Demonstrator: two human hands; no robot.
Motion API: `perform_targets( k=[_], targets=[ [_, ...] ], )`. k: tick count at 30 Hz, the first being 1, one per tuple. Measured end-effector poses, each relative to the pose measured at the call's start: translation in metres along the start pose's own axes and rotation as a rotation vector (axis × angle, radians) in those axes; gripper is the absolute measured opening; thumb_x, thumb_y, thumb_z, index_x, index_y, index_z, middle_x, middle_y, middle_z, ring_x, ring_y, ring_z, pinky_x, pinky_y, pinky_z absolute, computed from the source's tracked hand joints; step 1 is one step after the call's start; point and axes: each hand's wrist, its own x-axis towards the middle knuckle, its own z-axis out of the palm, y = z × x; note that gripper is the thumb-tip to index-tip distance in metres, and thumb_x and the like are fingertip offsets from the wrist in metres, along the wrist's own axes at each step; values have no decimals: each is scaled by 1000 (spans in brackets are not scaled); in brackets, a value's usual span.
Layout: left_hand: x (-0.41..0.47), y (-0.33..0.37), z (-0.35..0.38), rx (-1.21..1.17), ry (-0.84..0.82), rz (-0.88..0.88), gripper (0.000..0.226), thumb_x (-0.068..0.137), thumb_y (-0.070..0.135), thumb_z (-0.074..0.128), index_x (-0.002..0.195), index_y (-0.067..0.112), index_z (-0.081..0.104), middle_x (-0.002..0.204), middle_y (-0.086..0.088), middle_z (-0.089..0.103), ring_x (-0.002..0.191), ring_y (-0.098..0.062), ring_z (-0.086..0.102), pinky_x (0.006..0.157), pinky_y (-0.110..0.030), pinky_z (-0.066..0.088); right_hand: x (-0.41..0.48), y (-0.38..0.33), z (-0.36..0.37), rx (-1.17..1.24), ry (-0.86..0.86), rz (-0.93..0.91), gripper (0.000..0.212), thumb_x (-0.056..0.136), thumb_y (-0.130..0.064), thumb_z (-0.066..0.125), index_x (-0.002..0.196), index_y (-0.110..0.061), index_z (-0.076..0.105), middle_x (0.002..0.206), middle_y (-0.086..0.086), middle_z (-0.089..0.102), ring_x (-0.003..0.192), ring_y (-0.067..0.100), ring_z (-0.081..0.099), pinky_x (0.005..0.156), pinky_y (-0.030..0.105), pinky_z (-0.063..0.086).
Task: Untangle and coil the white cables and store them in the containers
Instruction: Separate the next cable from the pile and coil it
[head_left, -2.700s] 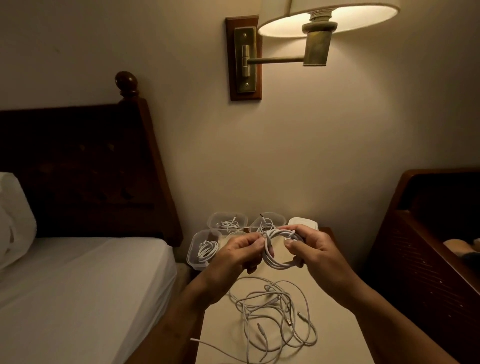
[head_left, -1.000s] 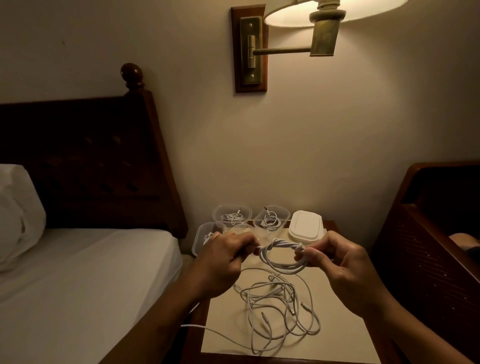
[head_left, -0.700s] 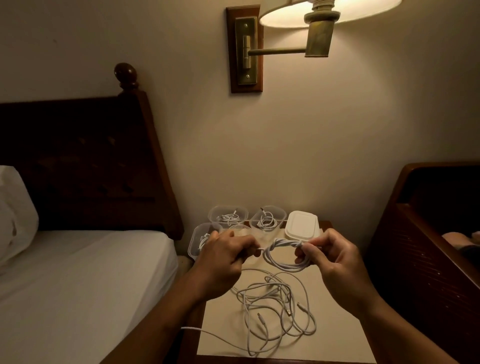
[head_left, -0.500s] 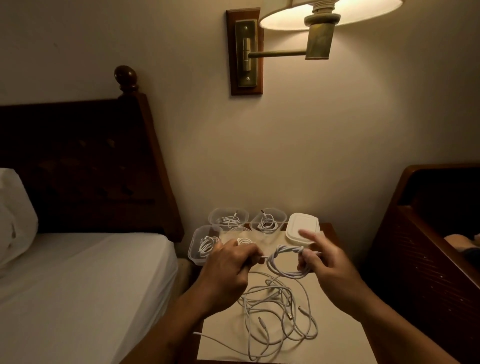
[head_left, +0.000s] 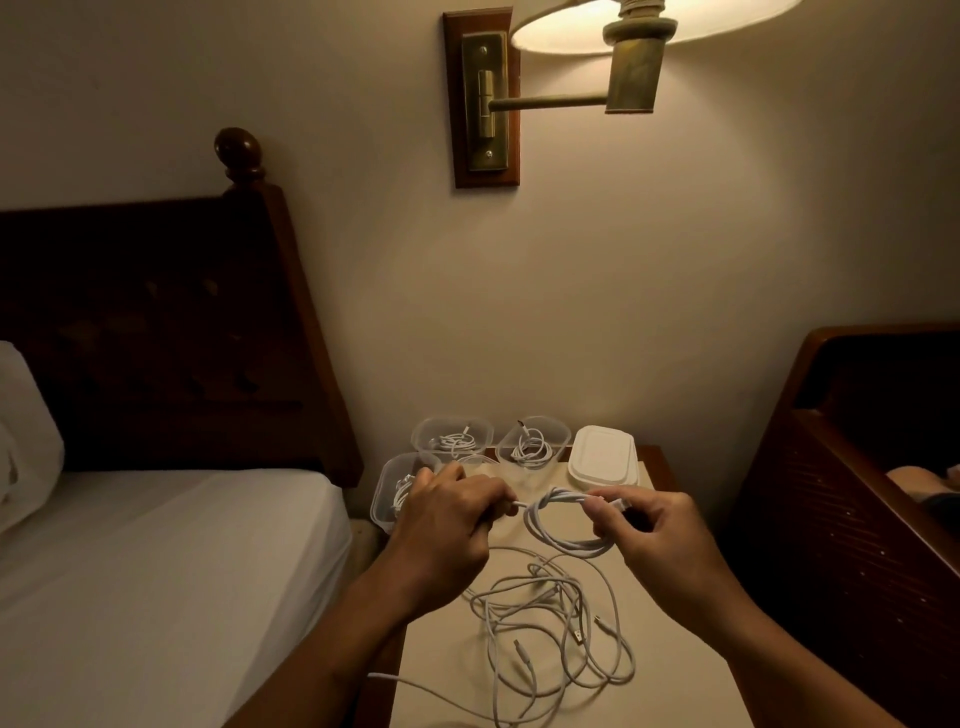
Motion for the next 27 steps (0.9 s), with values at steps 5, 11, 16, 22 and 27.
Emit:
perform_targets(
  k=[5, 11, 16, 22, 27],
  targets=[
    [10, -7, 10, 42, 143, 5, 17, 97, 29, 54, 105, 28, 69, 95, 19, 50, 93, -7, 44, 79, -32, 35, 4, -11, 14, -55, 176, -152, 17, 91, -19, 71, 101, -32, 70, 82, -17, 71, 76, 5, 70, 63, 13, 56],
    [14, -27, 41, -297, 184, -234, 8, 98, 23, 66, 99, 27, 73, 95, 20, 62, 91, -4, 57, 76, -21, 48, 31, 14, 46, -110, 186, -68, 13, 95, -13, 68, 97, -24, 74, 79, -17, 67, 70, 1, 67, 63, 14, 56],
    [13, -51, 73, -397, 142, -320, 19, 102, 24, 59, 115, 26, 74, 110, 16, 68, 102, 4, 59, 84, -12, 46, 58, 47, 71, -129, 175, 28, 16, 98, -13, 62, 94, -23, 74, 80, -11, 69, 75, 7, 66, 71, 36, 61],
    [-20, -93, 140, -27, -6, -375, 43, 107, 38, 32, 136, 24, 60, 139, 5, 59, 130, -15, 50, 112, -31, 36, 106, 76, 95, -169, 187, 134, 16, 96, -16, 64, 98, -12, 78, 79, -3, 70, 72, 8, 63, 64, 24, 46],
    [-55, -110, 181, 117, -286, -439, 75, 96, 54, 1, 162, 25, 21, 171, -1, 15, 158, -18, 4, 128, -38, -1, 142, 100, 124, -189, 151, 265, 20, 95, -14, 61, 96, -7, 79, 88, 8, 75, 76, 18, 62, 70, 25, 41]
  ],
)
